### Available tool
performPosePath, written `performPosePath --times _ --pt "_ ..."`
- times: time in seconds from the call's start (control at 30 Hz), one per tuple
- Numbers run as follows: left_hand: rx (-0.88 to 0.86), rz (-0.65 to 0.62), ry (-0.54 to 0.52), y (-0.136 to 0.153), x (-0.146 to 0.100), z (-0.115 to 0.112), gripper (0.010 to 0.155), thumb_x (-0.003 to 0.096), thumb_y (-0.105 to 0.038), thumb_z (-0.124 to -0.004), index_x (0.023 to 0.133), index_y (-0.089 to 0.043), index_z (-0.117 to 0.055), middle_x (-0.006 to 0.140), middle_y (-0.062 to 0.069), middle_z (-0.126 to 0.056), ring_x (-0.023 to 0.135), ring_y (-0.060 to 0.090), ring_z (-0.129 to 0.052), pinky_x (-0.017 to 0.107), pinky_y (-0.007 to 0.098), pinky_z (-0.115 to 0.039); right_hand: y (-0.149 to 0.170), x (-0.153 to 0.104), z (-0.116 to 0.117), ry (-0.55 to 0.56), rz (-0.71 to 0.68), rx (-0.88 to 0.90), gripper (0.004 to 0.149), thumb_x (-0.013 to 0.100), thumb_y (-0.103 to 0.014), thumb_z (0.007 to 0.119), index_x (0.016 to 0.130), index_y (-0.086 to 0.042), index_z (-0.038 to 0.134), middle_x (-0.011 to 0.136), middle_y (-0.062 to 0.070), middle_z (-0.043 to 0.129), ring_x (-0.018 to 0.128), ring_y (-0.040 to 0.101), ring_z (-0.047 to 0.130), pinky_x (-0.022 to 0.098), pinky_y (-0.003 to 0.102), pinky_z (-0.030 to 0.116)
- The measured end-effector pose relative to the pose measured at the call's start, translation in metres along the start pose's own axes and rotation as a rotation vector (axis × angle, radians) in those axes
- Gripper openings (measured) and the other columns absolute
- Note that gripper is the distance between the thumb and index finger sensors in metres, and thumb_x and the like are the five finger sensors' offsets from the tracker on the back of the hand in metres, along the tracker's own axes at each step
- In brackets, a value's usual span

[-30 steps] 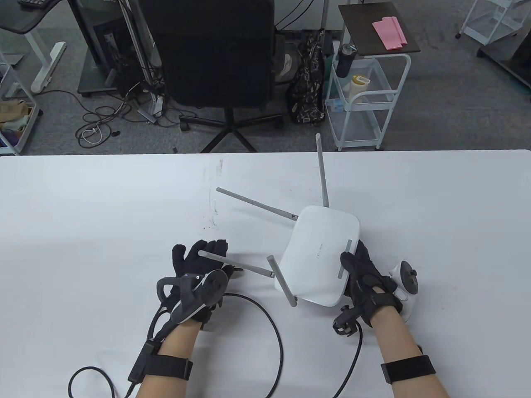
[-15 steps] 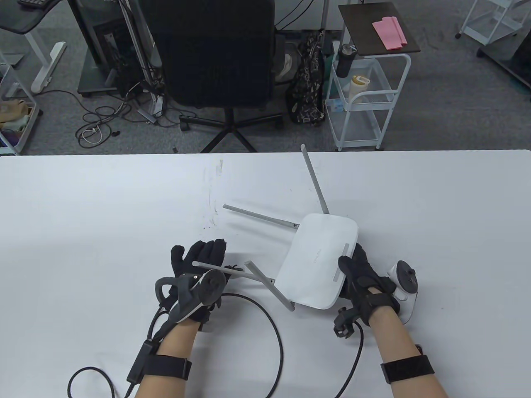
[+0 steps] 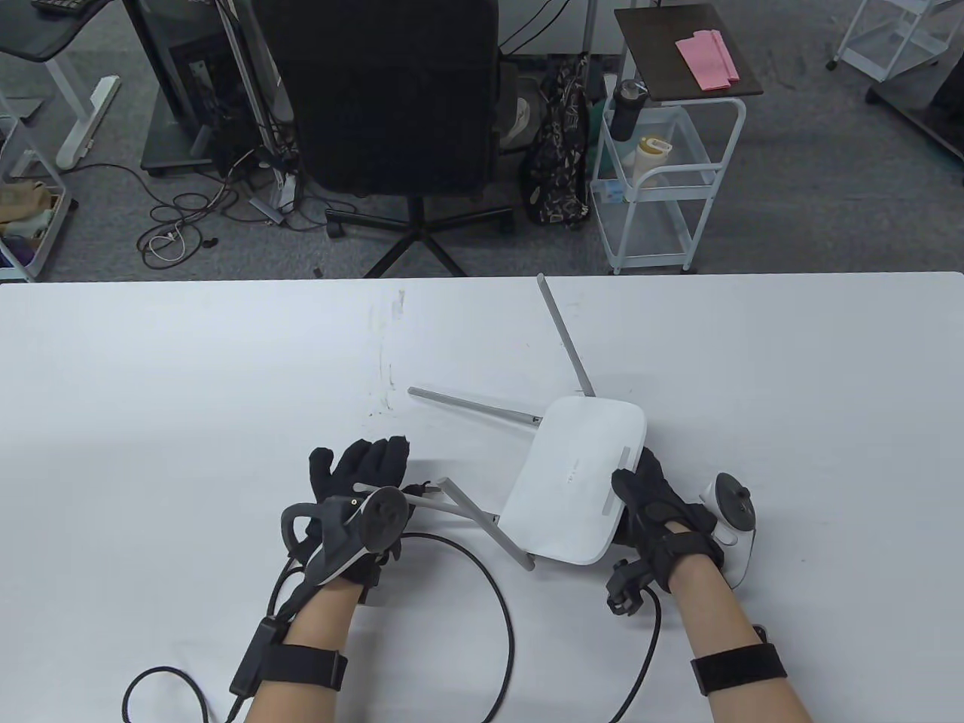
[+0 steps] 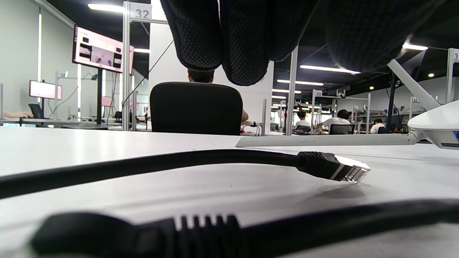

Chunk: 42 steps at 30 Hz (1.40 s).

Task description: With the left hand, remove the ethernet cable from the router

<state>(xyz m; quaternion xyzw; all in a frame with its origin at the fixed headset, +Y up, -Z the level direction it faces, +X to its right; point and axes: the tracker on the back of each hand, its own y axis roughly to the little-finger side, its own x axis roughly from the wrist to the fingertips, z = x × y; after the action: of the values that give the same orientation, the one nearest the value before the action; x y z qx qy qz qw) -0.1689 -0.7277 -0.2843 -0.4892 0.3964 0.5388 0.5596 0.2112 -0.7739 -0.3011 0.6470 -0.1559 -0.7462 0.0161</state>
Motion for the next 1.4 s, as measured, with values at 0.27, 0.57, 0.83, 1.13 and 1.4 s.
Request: performPosePath --times 0.27,0.57,0.83,1.13,1.4 --pt "-0.003 -0.006 -0.002 -0.001 0.000 -0.001 0.067 0.0445 -0.057 -0.080 0.106 -0.032 -0.066 0.105 -0.003 -0.082 0.101 0.027 -0.081 0.076 0.068 -0.038 0.004 0.001 -0.001 -0.016 0.056 0.002 0.073 0.062 -0.025 0.058 0.102 0.004 0.006 0.101 0.038 0.038 0.069 0.052 0.088 0.043 0.054 0.084" --pt "-0.006 -0.007 -0.004 -0.001 0.000 -0.002 0.067 0.0444 -0.057 -0.080 0.106 -0.033 -0.066 0.105 -0.003 -0.082 0.101 0.027 -0.081 0.076 0.068 -0.038 0.000 0.000 -0.006 -0.020 0.060 0.038 0.076 0.063 -0.030 0.061 0.102 0.008 0.008 0.099 0.042 0.032 0.078 0.058 0.073 0.049 0.060 0.075" --pt "-0.008 -0.008 -0.005 -0.001 0.000 -0.002 0.068 0.0445 -0.057 -0.080 0.106 -0.032 -0.066 0.105 -0.003 -0.082 0.101 0.027 -0.081 0.076 0.068 -0.038 -0.016 -0.004 -0.023 0.071 -0.012 -0.180 0.077 0.063 -0.034 0.064 0.103 0.010 0.015 0.098 0.044 0.026 0.082 0.067 0.052 0.054 0.064 0.063" --pt "-0.011 -0.007 -0.004 0.000 0.000 -0.002 0.068 0.0445 -0.057 -0.080 0.106 -0.032 -0.066 0.105 -0.002 -0.082 0.101 0.027 -0.081 0.076 0.068 -0.037 -0.014 -0.005 -0.027 0.120 -0.003 -0.245 0.085 0.063 -0.044 0.068 0.103 0.010 0.016 0.099 0.044 0.023 0.081 0.069 0.047 0.056 0.067 0.056" --pt "-0.006 -0.002 0.012 0.000 0.000 -0.003 0.068 0.0445 -0.058 -0.080 0.106 -0.032 -0.066 0.105 -0.002 -0.082 0.101 0.027 -0.081 0.076 0.068 -0.037 -0.027 -0.011 -0.046 0.301 -0.153 -0.537 0.099 0.061 -0.064 0.068 0.104 0.011 0.020 0.100 0.042 0.027 0.082 0.068 0.048 0.055 0.068 0.056"
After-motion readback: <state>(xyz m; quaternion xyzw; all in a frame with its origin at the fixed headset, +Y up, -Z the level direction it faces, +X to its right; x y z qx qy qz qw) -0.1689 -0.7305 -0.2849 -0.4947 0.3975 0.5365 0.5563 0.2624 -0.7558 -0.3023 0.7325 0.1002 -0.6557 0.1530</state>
